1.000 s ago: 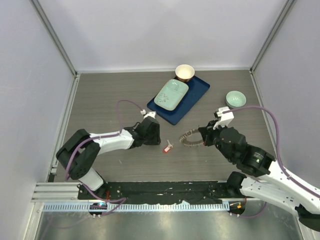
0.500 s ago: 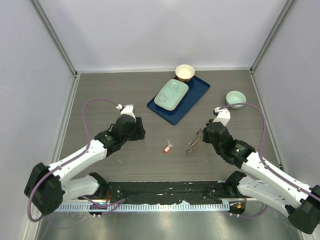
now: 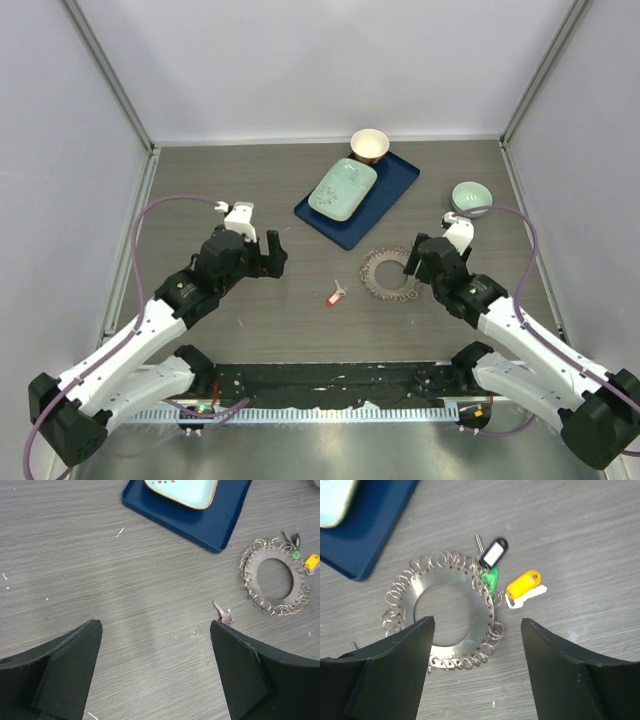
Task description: Remove the keys from the keyring
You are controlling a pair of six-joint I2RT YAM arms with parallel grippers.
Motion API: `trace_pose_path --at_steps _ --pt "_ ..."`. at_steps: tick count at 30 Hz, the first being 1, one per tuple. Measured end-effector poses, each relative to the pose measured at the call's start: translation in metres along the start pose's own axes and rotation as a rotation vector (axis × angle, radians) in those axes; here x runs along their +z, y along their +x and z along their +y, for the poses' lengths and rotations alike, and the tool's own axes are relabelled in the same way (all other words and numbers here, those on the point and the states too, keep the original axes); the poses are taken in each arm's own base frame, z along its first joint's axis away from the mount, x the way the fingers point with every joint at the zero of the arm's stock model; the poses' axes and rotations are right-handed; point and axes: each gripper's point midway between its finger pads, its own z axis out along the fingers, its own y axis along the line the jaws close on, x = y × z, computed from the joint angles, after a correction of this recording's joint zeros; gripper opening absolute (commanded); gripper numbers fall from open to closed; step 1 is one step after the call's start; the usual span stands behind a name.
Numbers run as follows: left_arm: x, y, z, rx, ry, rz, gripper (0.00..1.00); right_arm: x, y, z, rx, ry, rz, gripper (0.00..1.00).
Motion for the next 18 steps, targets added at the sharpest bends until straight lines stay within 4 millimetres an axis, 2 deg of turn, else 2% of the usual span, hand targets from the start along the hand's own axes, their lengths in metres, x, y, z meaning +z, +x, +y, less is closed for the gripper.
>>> trace_pose_path --at_steps 2,7,12,16,18 --pt "-0.007 -0.007 -0.002 0.009 0.016 -0.017 1.0 -0.006 -0.014 0.004 -0.002 -0.004 -0.018 0.95" --pt "-0.037 -0.036 -0.013 0.016 0.101 -0.118 1.0 -0.034 -0.067 0.027 -0.002 -0.084 -0.077 0.96" --pt "-0.075 -0.066 -0.026 0.0 0.204 -0.243 1.0 -0.076 -0.12 0.05 0.031 -0.206 -0.14 1.0" --pt "-0.099 -0.083 -0.03 -0.014 0.252 -0.321 1.0 -0.115 -0.155 0.054 0.084 -0.297 -0.227 1.0" --pt "-0.11 -0.092 -0.032 -0.02 0.266 -0.355 1.0 -0.131 -0.166 0.054 0.1 -0.343 -0.262 1.0"
